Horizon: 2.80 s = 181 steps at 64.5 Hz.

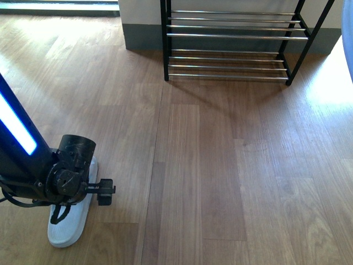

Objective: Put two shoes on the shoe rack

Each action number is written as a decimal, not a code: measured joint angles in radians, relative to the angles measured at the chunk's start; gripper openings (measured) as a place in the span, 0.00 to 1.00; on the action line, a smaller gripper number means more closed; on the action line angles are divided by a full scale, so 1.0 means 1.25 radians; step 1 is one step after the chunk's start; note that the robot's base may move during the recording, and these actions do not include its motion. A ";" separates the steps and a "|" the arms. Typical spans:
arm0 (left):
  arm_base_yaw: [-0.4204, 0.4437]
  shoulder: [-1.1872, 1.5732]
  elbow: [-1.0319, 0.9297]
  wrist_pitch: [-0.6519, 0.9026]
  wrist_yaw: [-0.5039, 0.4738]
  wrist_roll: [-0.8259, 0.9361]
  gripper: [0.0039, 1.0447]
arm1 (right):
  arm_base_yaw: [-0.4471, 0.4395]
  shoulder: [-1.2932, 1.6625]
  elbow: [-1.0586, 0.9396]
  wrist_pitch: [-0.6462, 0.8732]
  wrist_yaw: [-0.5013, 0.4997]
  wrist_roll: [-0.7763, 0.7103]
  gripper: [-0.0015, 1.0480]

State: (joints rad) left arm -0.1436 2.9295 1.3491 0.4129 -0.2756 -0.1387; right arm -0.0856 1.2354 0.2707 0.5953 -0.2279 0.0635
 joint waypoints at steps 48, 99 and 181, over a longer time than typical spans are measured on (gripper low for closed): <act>-0.006 0.013 0.014 0.020 0.017 0.009 0.02 | 0.000 0.000 0.000 0.000 0.000 0.000 0.01; -0.018 -0.952 -0.604 0.063 -0.121 0.057 0.02 | 0.000 0.000 0.000 0.000 0.000 0.000 0.01; -0.162 -1.594 -0.718 -0.292 -0.287 0.056 0.02 | 0.000 0.000 0.000 0.000 0.000 0.000 0.01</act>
State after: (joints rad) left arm -0.3462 0.9367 0.4519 0.0479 -0.6346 -0.0689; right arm -0.0856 1.2354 0.2703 0.5953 -0.2283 0.0635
